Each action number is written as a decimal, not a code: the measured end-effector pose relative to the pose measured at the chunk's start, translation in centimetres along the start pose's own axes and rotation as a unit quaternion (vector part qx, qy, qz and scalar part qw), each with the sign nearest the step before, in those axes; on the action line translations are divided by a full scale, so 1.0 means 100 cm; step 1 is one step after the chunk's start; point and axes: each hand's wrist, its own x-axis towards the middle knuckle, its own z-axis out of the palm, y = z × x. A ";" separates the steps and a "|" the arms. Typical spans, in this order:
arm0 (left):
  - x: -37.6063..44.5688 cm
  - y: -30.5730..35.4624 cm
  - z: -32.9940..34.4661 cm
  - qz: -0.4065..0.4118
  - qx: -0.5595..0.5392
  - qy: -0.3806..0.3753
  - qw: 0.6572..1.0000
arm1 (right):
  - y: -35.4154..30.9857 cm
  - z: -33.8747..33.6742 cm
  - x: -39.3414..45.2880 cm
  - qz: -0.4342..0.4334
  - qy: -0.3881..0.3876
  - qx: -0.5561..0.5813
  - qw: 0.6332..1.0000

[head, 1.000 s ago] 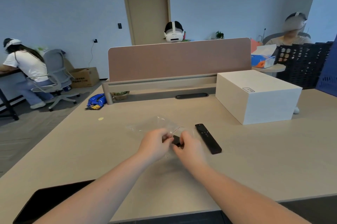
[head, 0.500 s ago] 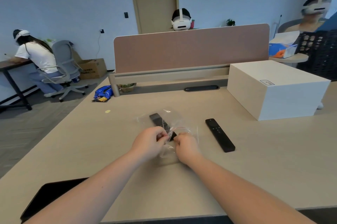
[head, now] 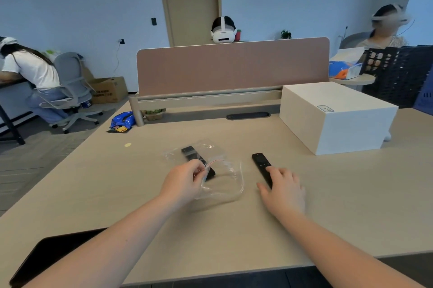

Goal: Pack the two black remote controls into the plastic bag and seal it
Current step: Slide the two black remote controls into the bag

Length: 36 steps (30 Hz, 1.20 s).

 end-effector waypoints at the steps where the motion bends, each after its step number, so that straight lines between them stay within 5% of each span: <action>1: -0.001 0.002 0.000 0.008 -0.007 0.005 1.000 | 0.006 -0.001 0.000 0.022 -0.019 -0.028 0.999; 11: -0.002 0.008 -0.001 0.102 0.026 0.009 0.994 | 0.010 -0.011 0.005 0.025 0.001 0.024 0.999; 16: -0.001 0.012 -0.004 0.102 0.046 -0.019 0.994 | -0.004 -0.031 -0.001 0.007 0.027 0.170 0.985; 22: -0.001 0.021 -0.009 0.070 0.087 -0.066 0.992 | -0.032 -0.077 -0.023 -0.037 -0.033 0.331 0.942; 36: -0.001 0.024 -0.008 0.074 0.072 -0.076 0.992 | -0.053 -0.077 -0.037 -0.057 -0.115 0.154 0.980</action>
